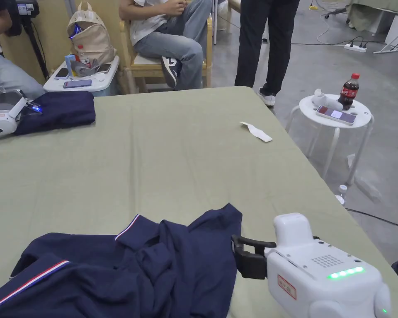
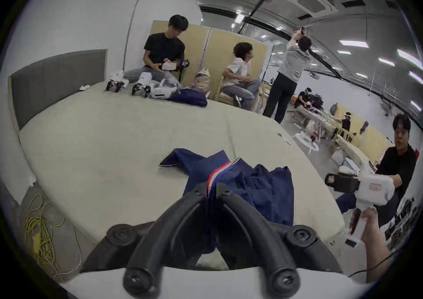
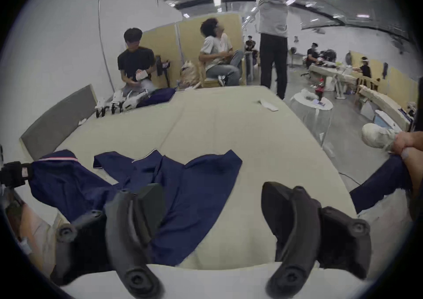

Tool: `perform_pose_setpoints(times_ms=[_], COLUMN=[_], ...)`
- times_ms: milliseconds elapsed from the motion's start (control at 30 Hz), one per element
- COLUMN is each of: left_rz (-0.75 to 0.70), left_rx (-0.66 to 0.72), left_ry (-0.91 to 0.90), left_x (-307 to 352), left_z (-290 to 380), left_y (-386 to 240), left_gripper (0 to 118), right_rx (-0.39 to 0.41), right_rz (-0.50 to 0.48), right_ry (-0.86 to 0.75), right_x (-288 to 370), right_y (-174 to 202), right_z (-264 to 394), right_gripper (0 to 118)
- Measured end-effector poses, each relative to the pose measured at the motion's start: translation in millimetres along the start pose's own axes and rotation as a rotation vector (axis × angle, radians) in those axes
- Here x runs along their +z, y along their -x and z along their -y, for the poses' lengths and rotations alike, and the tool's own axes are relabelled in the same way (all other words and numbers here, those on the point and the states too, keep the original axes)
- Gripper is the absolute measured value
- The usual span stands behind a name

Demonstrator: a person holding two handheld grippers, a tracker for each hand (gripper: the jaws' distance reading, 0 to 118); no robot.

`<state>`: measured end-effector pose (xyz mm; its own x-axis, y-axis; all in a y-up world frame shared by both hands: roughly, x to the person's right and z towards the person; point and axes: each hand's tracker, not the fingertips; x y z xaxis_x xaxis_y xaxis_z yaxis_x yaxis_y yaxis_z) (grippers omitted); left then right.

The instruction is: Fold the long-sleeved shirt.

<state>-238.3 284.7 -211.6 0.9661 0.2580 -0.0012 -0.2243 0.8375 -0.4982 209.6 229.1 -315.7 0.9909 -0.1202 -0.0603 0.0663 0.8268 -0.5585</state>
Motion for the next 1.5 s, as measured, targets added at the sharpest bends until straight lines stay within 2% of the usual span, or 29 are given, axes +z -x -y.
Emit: perform_pose_setpoints(times_ms=[67, 233, 300, 367, 400, 433, 500, 533, 567, 600, 633, 667, 767, 800, 933, 1067, 1267, 1367, 1433, 1500], left_rz=[-0.006, -0.034, -0.054, -0.070, -0.080, -0.086, -0.093, -0.095, -0.098, -0.104, -0.101, -0.100, -0.097, -0.090, -0.026, 0.004, 0.108, 0.087, 0.142, 0.139], left_rx=[-0.001, -0.038, -0.038, -0.024, -0.014, -0.006, 0.001, 0.003, 0.002, 0.002, 0.008, 0.018, 0.054, 0.056, 0.051, -0.001, 0.008, -0.038, -0.040, -0.044], left_ry=[0.008, 0.034, 0.048, 0.063, 0.079, 0.088, 0.100, 0.107, 0.110, 0.113, 0.115, 0.114, 0.090, 0.076, -0.019, -0.146, -0.384, -0.427, -0.477, -0.478], left_x=[-8.2, -33.6, -44.8, -54.1, -58.7, -61.5, -64.8, -65.6, -66.2, -65.0, -65.2, -65.4, -58.2, -51.3, -20.2, 13.5, 58.7, 58.0, 45.9, 31.8], left_z=[-0.8, -4.2, -3.6, -0.2, 0.8, 1.7, 3.8, 5.3, 7.0, 8.4, 9.3, 9.9, 7.0, 3.1, -19.4, -48.3, -141.6, -205.6, -249.7, -292.8], left_y=[0.0, 4.2, 8.8, 17.5, 20.6, 22.8, 25.8, 27.0, 27.4, 29.5, 30.6, 31.3, 35.7, 34.9, 24.0, 10.8, -0.3, -14.5, -17.1, -28.0], left_gripper=[3, 3, 3, 3, 3, 3, 3, 3, 3, 3, 3, 3, 3, 3, 3, 3, 3, 3, 3, 3], right_rx=[-0.017, 0.004, 0.054, 0.030, -0.004, -0.027, -0.029, 0.032, 0.021, 0.026, 0.095, 0.110, 0.052, 0.026, 0.027, 0.098, 0.098, 0.098, 0.112, 0.109], right_rz=[-0.011, -0.005, 0.003, 0.002, -0.019, -0.029, -0.047, -0.026, -0.045, -0.094, -0.007, -0.032, -0.049, -0.060, -0.064, -0.023, 0.015, 0.030, 0.052, 0.057], right_ry=[-0.003, 0.147, 0.221, 0.258, 0.286, 0.316, 0.356, 0.256, 0.289, 0.316, 0.277, 0.291, 0.255, 0.175, -0.076, -0.300, -0.532, -0.566, -0.602, -0.601], right_x=[-35.2, -149.7, -187.0, -215.4, -227.0, -236.1, -246.6, -234.8, -233.9, -234.1, -227.8, -226.0, -199.6, -180.0, -78.2, 16.0, 129.4, 155.2, 159.3, 159.6], right_y=[-9.0, -33.1, -35.7, -40.7, -44.7, -47.8, -49.0, -44.4, -42.6, -38.3, -31.6, -28.7, -23.7, -23.3, -14.0, 0.9, 2.5, 1.9, 2.3, 3.6], right_z=[-10.8, -28.8, -25.6, -20.8, -18.5, -15.3, -3.8, -2.2, -2.8, -2.1, 0.7, 2.1, -4.6, -11.7, -58.7, -101.1, -187.9, -245.5, -286.0, -325.8], right_gripper=[93, 92, 91, 86, 80, 69, 49, 40, 9, 5, 4, 4, 4, 4, 4, 4, 4, 4, 4, 4])
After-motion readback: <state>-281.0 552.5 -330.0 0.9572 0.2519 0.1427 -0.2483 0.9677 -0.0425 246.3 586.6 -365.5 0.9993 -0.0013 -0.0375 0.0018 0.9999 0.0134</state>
